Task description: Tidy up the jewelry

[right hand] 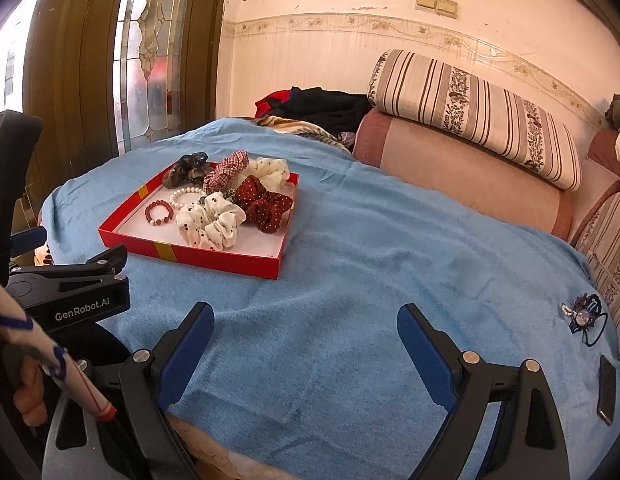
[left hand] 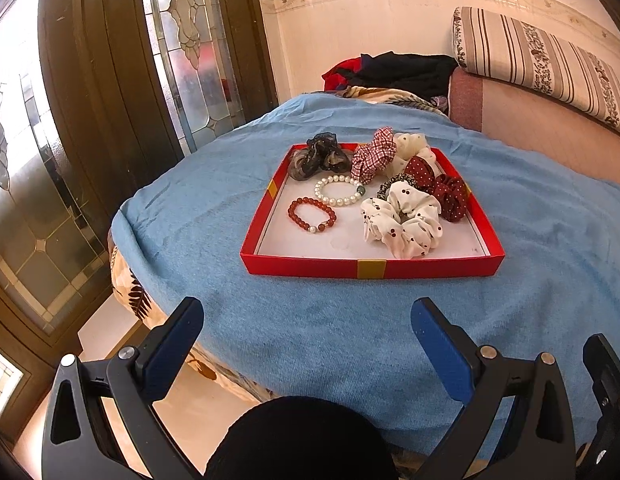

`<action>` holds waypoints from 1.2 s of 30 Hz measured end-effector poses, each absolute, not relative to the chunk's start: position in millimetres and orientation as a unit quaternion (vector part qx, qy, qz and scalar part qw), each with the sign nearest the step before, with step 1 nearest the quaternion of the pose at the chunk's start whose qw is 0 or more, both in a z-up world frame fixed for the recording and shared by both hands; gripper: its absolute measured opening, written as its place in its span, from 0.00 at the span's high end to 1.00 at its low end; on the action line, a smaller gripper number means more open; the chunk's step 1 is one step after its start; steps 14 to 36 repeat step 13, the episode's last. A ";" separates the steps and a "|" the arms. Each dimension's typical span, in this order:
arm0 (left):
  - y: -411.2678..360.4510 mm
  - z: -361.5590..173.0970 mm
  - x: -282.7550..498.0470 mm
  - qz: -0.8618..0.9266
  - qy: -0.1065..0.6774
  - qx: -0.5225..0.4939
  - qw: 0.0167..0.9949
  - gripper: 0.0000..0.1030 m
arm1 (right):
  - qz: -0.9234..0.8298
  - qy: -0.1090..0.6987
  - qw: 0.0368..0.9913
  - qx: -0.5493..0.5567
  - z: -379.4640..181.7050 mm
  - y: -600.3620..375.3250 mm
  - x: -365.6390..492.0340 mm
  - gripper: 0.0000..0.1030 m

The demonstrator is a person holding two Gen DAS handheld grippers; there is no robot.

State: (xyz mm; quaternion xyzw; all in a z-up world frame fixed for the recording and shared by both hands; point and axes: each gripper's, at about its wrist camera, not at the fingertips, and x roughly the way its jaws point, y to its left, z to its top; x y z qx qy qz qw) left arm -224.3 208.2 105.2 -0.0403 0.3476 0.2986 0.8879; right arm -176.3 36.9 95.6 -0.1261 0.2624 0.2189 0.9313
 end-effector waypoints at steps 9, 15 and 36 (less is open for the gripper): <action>204.0 103.6 -225.5 0.306 0.349 -0.024 0.886 0.00 | 0.218 0.266 0.931 -0.125 93.7 34.6 -173.7 0.07; 200.9 103.7 -225.2 0.300 0.350 -0.019 0.887 0.00 | 0.216 0.269 0.930 -0.124 92.5 33.6 -172.7 0.07; 200.9 103.7 -225.2 0.300 0.350 -0.019 0.887 0.00 | 0.216 0.269 0.930 -0.124 92.5 33.6 -172.7 0.07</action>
